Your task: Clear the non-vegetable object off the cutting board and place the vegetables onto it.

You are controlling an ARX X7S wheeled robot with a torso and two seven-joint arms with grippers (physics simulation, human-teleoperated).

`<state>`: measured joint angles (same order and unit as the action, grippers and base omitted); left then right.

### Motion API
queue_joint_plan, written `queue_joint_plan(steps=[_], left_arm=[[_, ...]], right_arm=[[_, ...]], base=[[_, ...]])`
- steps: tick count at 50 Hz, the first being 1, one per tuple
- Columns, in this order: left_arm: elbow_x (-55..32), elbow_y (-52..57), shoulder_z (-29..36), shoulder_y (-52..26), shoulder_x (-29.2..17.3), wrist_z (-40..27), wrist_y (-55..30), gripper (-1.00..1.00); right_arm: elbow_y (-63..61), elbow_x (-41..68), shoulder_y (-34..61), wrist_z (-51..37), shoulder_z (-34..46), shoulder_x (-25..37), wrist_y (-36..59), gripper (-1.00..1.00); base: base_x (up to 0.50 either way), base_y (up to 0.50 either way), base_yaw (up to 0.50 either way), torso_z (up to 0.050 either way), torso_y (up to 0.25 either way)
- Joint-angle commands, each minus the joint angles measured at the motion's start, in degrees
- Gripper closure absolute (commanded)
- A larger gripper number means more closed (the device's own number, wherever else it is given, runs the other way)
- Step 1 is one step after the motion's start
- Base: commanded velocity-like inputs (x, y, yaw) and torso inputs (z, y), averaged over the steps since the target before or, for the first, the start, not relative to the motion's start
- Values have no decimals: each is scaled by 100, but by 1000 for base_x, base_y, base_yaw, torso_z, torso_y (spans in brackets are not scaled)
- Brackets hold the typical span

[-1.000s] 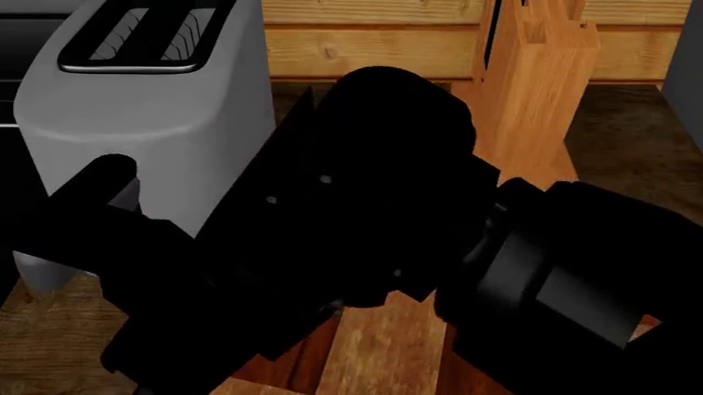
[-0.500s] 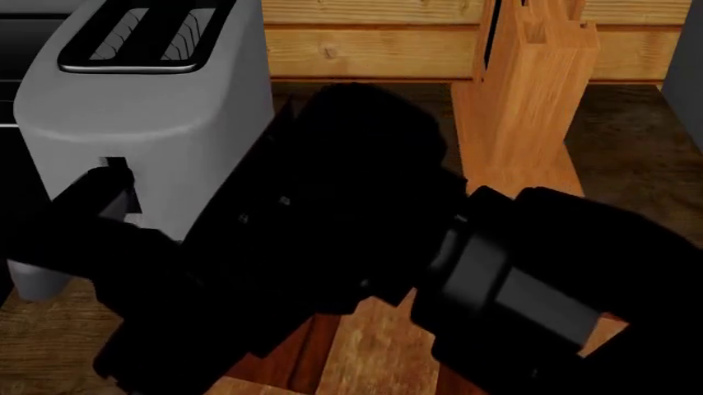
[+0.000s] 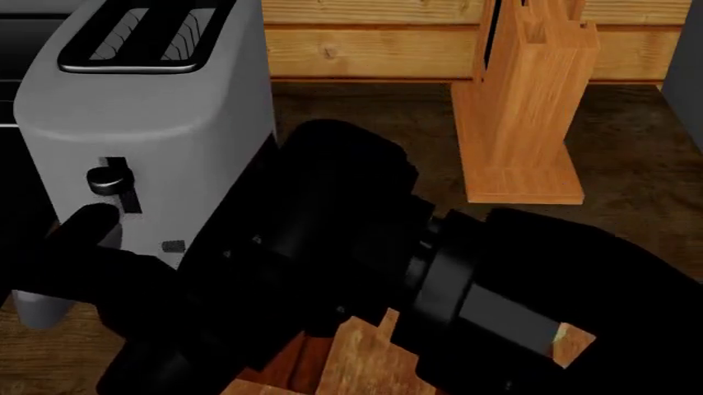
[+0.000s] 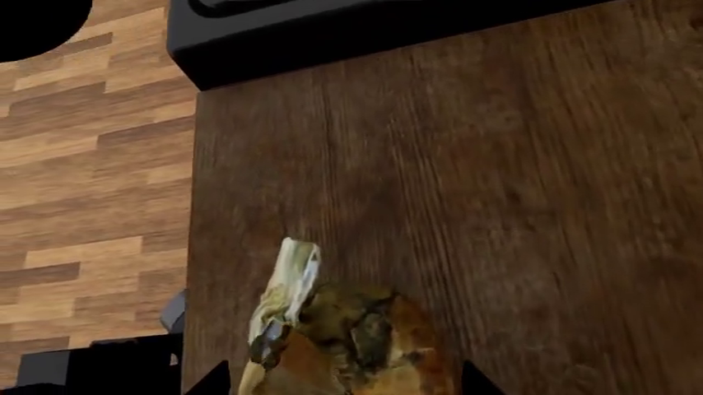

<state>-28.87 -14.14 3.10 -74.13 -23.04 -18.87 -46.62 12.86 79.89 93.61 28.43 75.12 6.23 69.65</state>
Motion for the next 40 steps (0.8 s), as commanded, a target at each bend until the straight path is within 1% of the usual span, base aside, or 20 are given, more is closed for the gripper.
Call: queue_joint_plan(steps=[1, 2, 16, 17, 29, 35, 40], left_arm=[[0, -6, 8, 23, -6, -6, 24, -100], [-3, 1, 10, 26, -6, -4, 25, -100], [-10, -66, -5, -27, -17, -4, 54, -100], [-11, -67, -5, -26, -19, -4, 56, -100], [-39, 5, -17, 12, -28, -34, 30, -100], [-52, 24, -24, 20, -37, -45, 18, -100], [-77, 69, -33, -6, -37, -64, -25, -100]], right_arm=[[83, -277, -108, 363, 262, -41, -187, -100], [95, -411, -118, 411, 349, -47, -254, -100], [247, -372, -317, 456, 546, -67, -141, -100], [262, -361, -311, 422, 533, -61, -132, 100], [65, -181, -157, 111, 366, 47, -39, 100], [-145, 28, 98, -210, 140, 169, 82, 100], [-357, 362, 201, -670, -63, 347, 267, 100]], base=[[0, 0, 0, 0, 0], [0, 0, 0, 0, 0], [0, 0, 0, 0, 0], [0, 0, 0, 0, 0], [1, 0, 0, 0, 0], [0, 0, 0, 0, 0], [0, 0, 0, 0, 0]])
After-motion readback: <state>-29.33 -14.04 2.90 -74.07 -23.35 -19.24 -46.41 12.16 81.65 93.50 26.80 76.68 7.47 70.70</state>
